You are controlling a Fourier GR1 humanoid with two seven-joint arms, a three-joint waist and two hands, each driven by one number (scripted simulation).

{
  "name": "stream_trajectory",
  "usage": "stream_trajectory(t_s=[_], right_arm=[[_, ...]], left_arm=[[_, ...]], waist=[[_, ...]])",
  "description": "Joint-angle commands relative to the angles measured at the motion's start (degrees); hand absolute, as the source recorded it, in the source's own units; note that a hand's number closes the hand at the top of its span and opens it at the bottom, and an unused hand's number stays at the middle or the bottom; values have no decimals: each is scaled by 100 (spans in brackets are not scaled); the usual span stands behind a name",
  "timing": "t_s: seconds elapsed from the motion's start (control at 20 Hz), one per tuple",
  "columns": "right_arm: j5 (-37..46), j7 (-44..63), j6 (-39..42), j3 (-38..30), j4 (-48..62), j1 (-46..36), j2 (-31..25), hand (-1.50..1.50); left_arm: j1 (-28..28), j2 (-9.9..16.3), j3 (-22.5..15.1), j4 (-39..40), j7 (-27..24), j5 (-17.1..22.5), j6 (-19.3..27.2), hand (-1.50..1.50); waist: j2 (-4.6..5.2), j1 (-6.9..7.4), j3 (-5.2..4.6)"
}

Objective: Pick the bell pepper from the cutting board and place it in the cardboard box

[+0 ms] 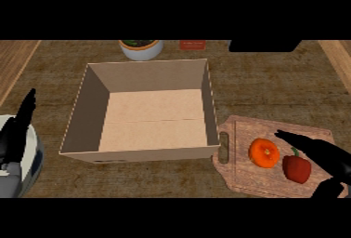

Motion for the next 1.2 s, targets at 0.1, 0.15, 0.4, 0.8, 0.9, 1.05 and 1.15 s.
stream_trajectory(t_s=[0.1, 0.15, 0.4, 0.8, 0.9, 1.05, 1.15], right_arm=[[580, 461, -133, 255, 185, -5, 529, -150], [551, 82, -90, 45, 783, -408, 369, -150], [1235, -255, -1676, 157, 688, -4, 658, 150], [1608, 699, -2189, -77, 62, 119, 1132, 150], [1891, 1914, -2555, -35, -186, 343, 1898, 150], [2156, 2833, -3024, -14, -441, 972, 2630, 150], [2654, 3369, -3367, 205, -944, 1303, 2904, 150]], left_arm=[[86, 131, 285, -151, 94, 94, -319, 0], [-147, -187, 62, 478, -262, -251, -3, 0], [17, -163, 107, 24, 103, -167, -152, 0], [21, -187, 241, 148, -52, -202, -188, 0], [-85, -123, 272, 78, 138, -280, -63, 0], [262, -138, 373, 60, 83, -241, 1, 0], [289, -130, 428, 70, 80, -178, -20, 0]], waist=[[11, 20, -15], [21, 12, -15], [15, 4, -12], [-4, -63, -21], [-47, -235, -34], [-151, -480, -58], [-155, -524, -69]])
